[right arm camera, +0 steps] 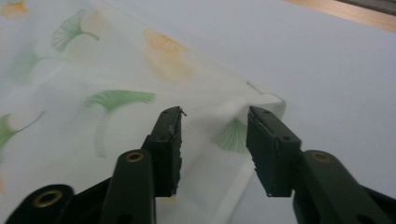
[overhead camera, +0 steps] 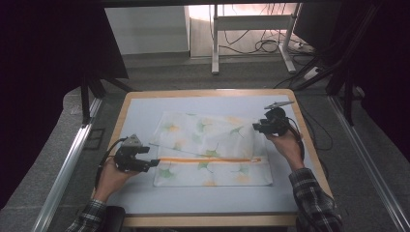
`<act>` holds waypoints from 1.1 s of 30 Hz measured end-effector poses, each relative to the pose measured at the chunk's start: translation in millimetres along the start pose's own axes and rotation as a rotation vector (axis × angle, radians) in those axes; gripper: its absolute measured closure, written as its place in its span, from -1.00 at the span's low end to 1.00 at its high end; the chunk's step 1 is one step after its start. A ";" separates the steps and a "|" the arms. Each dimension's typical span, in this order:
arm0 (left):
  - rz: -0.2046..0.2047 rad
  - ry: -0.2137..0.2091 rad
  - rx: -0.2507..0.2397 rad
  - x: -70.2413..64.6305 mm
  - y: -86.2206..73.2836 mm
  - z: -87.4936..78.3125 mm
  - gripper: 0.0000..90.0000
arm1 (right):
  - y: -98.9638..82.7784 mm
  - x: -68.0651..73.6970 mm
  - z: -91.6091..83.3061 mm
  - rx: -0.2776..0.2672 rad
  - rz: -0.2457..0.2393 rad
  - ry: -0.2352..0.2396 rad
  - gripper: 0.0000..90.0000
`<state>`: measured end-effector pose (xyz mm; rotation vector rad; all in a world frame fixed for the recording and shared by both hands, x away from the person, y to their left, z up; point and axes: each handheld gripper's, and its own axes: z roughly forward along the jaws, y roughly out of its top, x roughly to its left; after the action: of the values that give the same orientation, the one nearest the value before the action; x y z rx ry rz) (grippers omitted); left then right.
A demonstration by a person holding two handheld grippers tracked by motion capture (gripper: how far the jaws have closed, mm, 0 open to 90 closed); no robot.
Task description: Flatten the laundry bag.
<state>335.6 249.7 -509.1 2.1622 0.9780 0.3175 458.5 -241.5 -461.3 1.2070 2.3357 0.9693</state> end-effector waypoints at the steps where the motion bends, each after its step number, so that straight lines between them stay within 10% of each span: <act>1: -0.005 0.036 0.006 5.5 3.7 5.0 -0.44 | -6.7 4.3 -12.8 -0.017 -0.005 0.009 0.11; 7: -0.085 0.148 0.047 43.8 12.9 34.4 -0.41 | -32.8 36.6 -20.3 0.018 -0.067 0.118 -0.06; 13: -0.136 0.153 0.058 58.6 8.6 50.5 -0.22 | -58.3 52.3 2.4 0.140 -0.103 0.127 -0.12; 16: -0.131 0.144 0.048 58.1 8.9 49.7 0.20 | -64.4 56.3 9.1 0.146 -0.139 0.090 0.17; 18: -0.133 0.145 0.038 56.1 8.3 49.9 0.43 | -64.2 64.0 7.4 0.155 -0.162 0.112 0.75; 21: -0.118 0.121 0.053 52.8 11.0 49.6 0.92 | -62.2 68.6 5.3 0.172 -0.189 0.109 0.94; 26: -0.089 0.098 0.062 48.2 17.4 45.4 0.95 | -54.9 64.4 -4.9 0.148 -0.162 0.123 0.95; 33: -0.115 0.073 -0.079 51.6 50.4 26.6 0.96 | -26.1 36.1 -27.9 0.025 -0.080 0.136 0.94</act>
<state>411.3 251.1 -495.8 2.0263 1.1078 0.3757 406.5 -234.4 -459.4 1.0785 2.4875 1.0269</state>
